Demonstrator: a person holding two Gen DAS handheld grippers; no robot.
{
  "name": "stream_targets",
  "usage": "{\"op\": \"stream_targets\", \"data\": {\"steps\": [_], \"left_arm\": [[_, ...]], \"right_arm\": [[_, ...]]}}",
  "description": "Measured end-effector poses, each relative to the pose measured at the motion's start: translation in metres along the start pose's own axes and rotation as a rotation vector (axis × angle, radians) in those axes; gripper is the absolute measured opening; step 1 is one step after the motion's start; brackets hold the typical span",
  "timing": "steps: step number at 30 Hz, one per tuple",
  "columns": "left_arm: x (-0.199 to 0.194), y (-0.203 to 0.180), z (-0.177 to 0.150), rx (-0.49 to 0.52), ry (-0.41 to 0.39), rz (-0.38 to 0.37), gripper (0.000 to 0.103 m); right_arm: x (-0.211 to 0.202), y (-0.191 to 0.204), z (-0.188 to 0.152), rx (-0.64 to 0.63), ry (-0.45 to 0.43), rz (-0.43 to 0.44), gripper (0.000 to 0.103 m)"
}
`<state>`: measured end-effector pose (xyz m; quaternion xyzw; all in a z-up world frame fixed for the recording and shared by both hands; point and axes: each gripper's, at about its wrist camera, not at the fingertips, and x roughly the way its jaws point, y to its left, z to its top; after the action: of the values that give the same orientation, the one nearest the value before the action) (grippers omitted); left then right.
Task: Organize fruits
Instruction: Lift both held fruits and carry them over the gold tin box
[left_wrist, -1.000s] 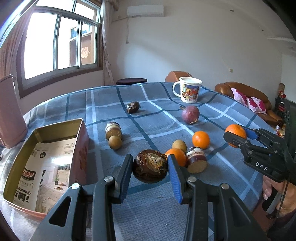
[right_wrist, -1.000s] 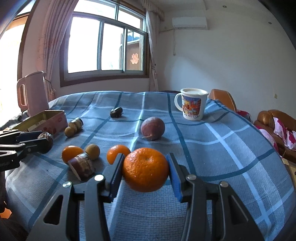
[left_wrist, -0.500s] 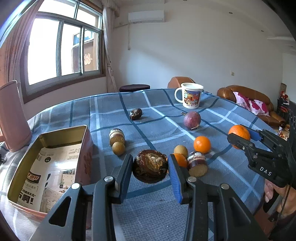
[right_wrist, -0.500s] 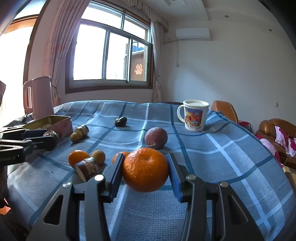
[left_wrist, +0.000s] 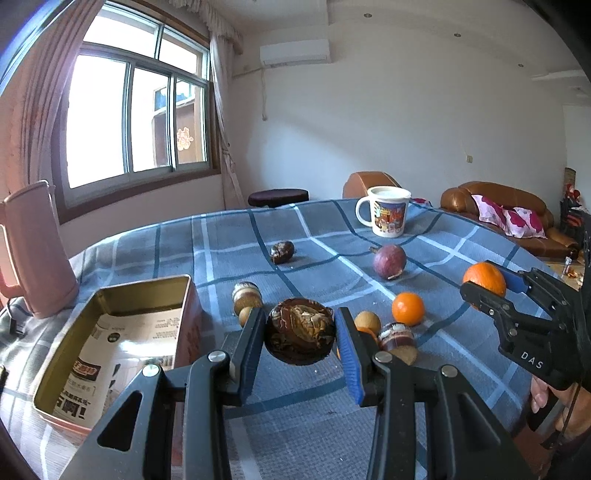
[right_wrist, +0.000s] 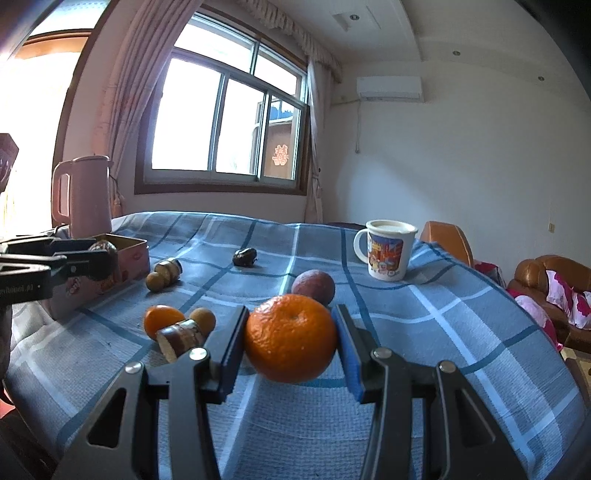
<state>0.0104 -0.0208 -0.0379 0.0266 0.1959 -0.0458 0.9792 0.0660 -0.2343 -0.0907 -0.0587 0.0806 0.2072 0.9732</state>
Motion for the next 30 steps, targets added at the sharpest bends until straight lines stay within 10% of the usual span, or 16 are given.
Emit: {"op": "stream_targets", "data": {"steps": [30], "left_arm": [[-0.017, 0.016, 0.012, -0.009, -0.059, 0.089, 0.041]], "right_arm": [[0.000, 0.037, 0.040, -0.061, -0.052, 0.065, 0.049]]}}
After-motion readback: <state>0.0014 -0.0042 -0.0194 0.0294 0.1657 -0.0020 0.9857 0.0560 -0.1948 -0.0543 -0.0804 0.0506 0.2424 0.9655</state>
